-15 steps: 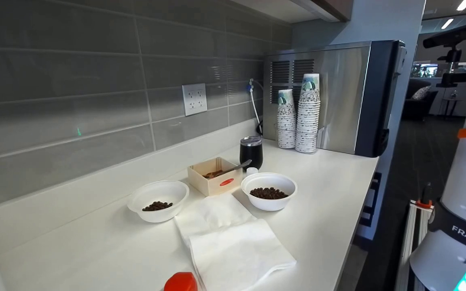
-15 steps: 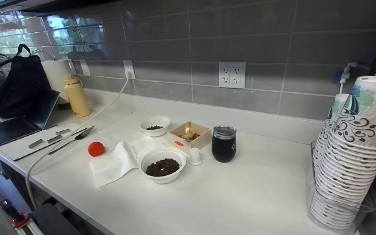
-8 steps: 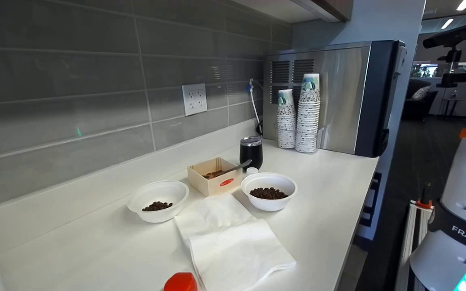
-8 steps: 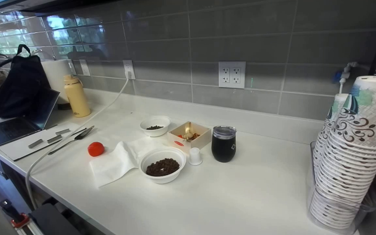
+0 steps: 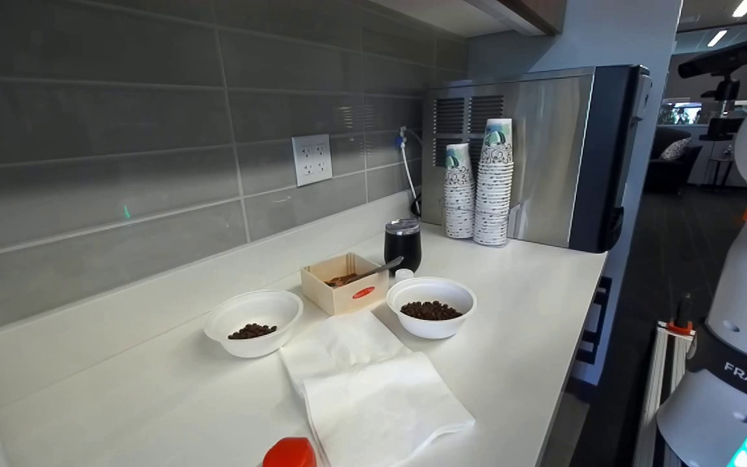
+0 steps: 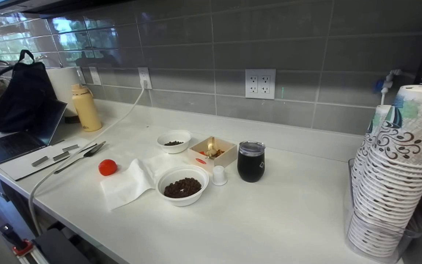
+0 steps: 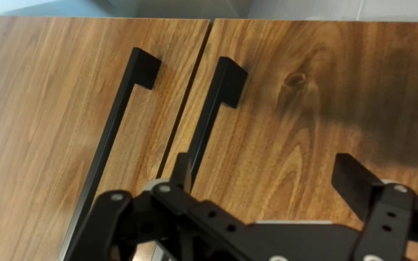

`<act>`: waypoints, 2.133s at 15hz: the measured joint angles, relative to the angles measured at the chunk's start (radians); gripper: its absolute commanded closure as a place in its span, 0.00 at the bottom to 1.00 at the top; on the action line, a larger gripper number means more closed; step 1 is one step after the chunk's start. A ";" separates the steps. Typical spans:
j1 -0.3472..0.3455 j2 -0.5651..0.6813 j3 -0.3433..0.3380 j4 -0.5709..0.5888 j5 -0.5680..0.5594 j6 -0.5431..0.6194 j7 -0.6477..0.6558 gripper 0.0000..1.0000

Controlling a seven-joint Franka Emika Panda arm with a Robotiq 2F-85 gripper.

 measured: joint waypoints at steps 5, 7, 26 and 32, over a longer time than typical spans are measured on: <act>-0.079 0.085 0.002 0.048 0.000 0.062 0.000 0.00; -0.107 0.110 0.002 0.073 0.000 0.074 0.001 0.00; -0.125 0.113 -0.055 0.088 0.018 0.097 0.006 0.00; -0.194 -0.006 -0.115 0.010 0.016 0.088 -0.021 0.00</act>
